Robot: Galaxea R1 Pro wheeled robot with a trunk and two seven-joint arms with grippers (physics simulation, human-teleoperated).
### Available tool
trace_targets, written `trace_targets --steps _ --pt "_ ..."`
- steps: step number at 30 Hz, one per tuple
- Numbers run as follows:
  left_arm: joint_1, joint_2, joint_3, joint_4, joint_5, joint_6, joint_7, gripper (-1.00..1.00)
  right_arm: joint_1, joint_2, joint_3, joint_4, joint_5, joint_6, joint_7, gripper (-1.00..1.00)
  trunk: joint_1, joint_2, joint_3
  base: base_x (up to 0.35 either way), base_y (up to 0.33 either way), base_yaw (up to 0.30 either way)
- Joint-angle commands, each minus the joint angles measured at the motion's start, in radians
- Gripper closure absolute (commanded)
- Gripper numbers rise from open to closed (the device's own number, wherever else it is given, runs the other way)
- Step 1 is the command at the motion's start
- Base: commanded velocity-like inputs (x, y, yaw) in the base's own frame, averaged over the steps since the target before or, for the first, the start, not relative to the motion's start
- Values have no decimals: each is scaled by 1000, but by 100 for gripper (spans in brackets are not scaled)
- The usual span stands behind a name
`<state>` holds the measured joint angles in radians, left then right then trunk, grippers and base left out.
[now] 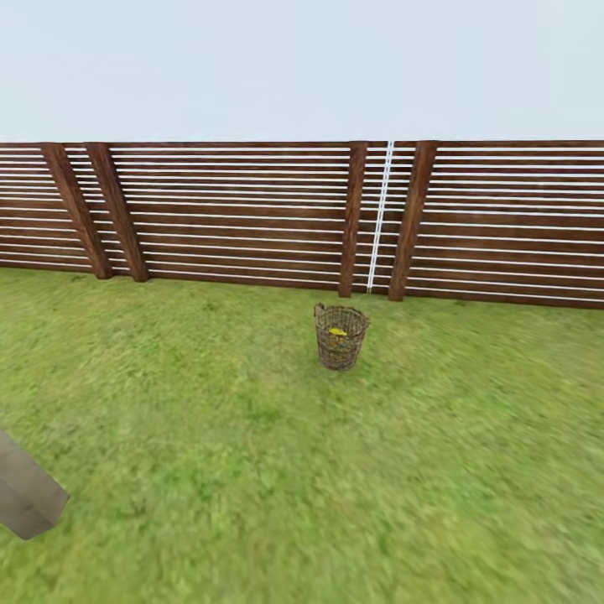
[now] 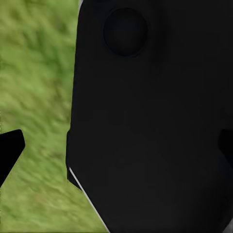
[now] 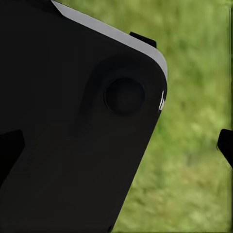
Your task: Take the three Easter eggs out of the wicker basket on the lawn in the garden, then place them on the lawn next to a single tree (choose any tree) so that all three eggs are next to the same tree and none are left in the basket.
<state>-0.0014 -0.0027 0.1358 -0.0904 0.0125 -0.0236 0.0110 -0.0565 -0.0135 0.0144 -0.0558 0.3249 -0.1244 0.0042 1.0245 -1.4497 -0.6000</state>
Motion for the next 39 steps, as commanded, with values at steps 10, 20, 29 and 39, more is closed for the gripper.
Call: trace_targets --steps 10,20,29,39 --pt "0 0 4 0 1 -2 1 -100 -1 0 2 1 3 -3 0 -100 1 0 -1 327 0 0" --pt "0 0 4 0 1 -2 1 -100 0 0 1 1 2 -3 0 -100 1 0 -1 327 0 0" --pt "0 0 4 0 1 -2 1 -100 0 0 1 1 1 -3 0 -100 1 0 -1 327 0 0" --pt "0 0 4 0 1 -2 1 -100 -1 -1 1 1 1 -3 0 -100 1 0 -1 327 0 0"
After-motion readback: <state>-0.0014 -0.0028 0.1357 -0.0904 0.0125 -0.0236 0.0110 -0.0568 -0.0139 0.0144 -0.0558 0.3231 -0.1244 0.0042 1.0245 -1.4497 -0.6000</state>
